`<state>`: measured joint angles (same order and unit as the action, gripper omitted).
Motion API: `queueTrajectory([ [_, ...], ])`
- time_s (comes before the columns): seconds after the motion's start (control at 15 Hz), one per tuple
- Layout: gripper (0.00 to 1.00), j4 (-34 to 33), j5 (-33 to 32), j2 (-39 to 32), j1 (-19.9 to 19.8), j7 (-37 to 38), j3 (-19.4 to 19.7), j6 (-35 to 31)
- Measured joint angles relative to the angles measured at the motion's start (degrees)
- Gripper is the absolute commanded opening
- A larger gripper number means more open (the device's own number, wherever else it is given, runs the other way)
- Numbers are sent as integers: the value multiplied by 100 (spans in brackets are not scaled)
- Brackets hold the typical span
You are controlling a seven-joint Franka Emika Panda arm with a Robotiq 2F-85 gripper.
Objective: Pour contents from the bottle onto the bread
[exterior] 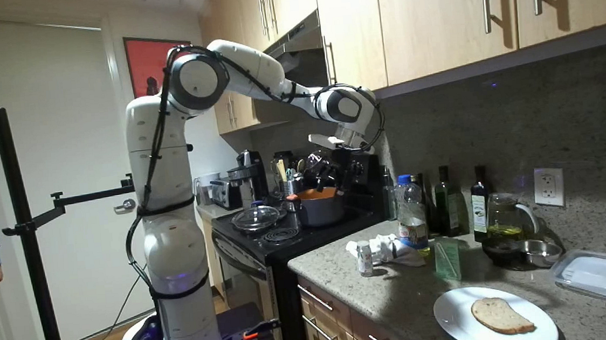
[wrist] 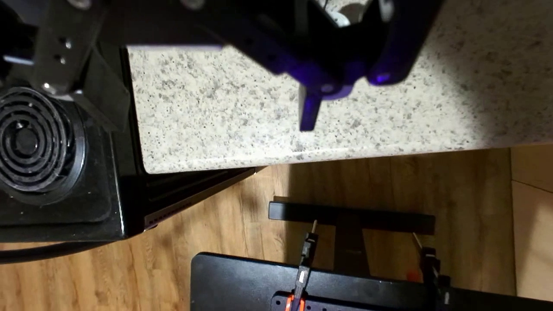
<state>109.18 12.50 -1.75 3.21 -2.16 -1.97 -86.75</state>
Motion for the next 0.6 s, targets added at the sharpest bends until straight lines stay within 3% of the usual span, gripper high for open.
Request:
queueTrajectory([
  [0.6,100,-269,-4,-988,-21,-70,3,35],
])
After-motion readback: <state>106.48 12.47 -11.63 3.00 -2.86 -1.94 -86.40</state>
